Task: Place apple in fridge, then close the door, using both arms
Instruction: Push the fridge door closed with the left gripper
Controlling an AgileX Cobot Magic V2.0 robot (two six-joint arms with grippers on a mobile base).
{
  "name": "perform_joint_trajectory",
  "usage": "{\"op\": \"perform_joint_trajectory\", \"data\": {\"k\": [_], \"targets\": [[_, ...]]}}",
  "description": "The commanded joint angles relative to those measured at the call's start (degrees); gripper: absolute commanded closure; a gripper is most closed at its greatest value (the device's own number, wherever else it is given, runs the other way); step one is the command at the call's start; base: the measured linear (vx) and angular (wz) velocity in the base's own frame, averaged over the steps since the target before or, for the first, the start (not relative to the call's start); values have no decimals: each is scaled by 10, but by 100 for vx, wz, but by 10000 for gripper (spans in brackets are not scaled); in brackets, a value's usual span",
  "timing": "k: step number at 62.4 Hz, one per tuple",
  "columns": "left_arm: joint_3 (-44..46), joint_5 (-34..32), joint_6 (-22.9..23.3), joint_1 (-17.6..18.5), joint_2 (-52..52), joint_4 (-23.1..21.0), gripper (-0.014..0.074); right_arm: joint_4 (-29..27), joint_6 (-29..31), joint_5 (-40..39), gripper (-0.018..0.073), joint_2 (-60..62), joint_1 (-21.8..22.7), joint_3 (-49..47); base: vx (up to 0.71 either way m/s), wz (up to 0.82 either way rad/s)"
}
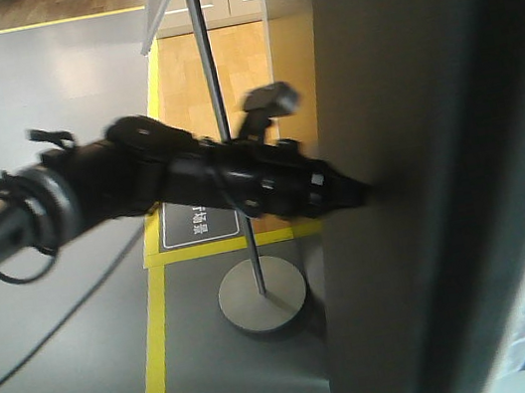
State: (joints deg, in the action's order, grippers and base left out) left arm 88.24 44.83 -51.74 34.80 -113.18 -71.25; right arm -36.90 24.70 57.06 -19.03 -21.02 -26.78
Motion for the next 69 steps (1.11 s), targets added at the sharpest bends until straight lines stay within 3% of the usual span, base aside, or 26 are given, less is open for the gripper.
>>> {"op": "perform_joint_trajectory", "data": {"k": [1, 18, 25, 32, 42, 46, 69], "targets": [[18, -7, -20, 36, 34, -53, 603, -22, 7, -25, -12, -5, 3, -13, 0, 0], [18, -3, -28, 52, 34, -30, 603, -22, 7, -25, -12, -5, 3, -13, 0, 0], [18, -11, -4, 52, 42, 13, 603, -22, 7, -25, -12, -5, 3, -13, 0, 0], [18, -30, 69, 52, 67, 125, 603, -22, 7, -25, -12, -5, 3, -13, 0, 0], [8, -41, 227, 52, 128, 365, 603, -22, 7, -25, -12, -5, 3, -13, 0, 0], [-11, -46, 279, 52, 164, 442, 603, -22, 7, -25, -12, -5, 3, -13, 0, 0], [-242, -120, 557, 50, 380, 790, 603, -25, 7, -24, -12, -5, 3, -13, 0, 0]]}}
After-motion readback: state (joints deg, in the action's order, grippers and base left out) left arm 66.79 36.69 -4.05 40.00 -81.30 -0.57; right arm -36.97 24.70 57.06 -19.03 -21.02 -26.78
